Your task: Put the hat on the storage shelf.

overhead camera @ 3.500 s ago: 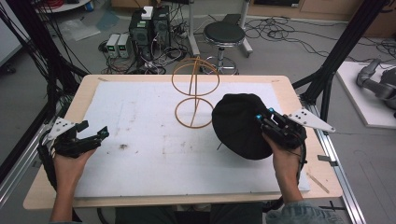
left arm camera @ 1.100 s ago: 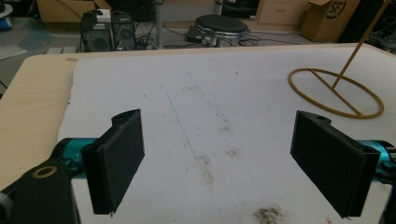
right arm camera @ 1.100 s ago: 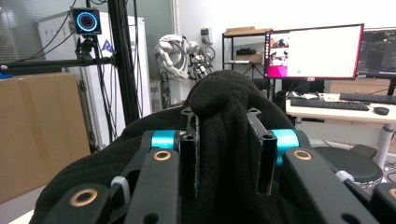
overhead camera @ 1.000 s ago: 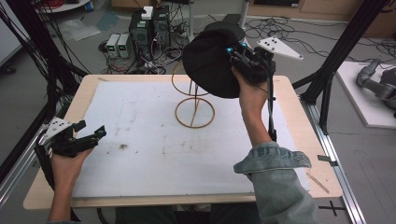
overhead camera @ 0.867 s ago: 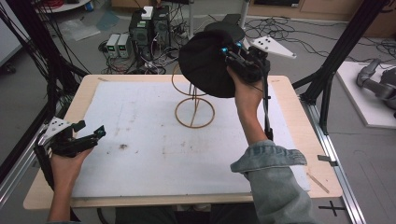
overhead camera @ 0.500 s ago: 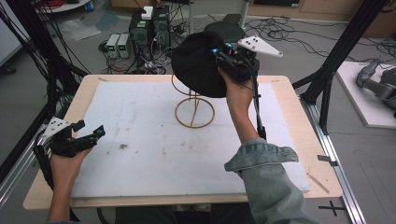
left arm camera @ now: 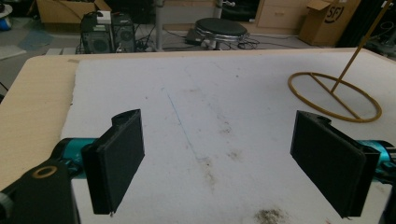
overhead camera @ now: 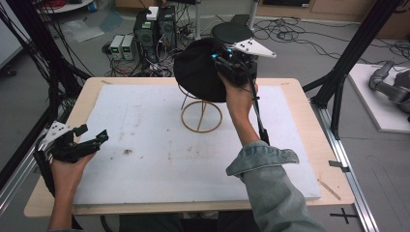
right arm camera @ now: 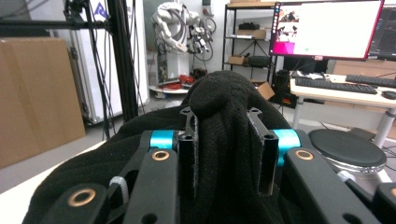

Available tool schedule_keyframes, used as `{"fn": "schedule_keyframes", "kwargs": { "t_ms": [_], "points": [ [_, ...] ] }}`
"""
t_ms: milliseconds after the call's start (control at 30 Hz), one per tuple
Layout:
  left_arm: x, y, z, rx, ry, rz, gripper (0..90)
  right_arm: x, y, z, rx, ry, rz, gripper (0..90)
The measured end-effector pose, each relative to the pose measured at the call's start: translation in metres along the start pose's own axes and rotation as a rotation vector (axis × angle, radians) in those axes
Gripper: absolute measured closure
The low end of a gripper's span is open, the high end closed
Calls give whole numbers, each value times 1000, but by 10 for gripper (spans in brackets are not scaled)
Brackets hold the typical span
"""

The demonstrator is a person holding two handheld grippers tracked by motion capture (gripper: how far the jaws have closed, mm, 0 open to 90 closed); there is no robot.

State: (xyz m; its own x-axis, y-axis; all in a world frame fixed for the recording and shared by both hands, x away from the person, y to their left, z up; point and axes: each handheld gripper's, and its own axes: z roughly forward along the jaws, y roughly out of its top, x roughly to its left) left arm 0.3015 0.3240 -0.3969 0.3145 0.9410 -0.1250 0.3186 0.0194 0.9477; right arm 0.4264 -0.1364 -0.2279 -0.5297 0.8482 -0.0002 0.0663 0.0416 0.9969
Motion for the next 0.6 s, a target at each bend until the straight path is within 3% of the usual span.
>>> {"fn": "schedule_keyframes", "kwargs": {
  "t_ms": [600],
  "points": [
    [0,1,0,0,-4,2,177,13,-12,21,70,-24,-57,684]
  ]
}}
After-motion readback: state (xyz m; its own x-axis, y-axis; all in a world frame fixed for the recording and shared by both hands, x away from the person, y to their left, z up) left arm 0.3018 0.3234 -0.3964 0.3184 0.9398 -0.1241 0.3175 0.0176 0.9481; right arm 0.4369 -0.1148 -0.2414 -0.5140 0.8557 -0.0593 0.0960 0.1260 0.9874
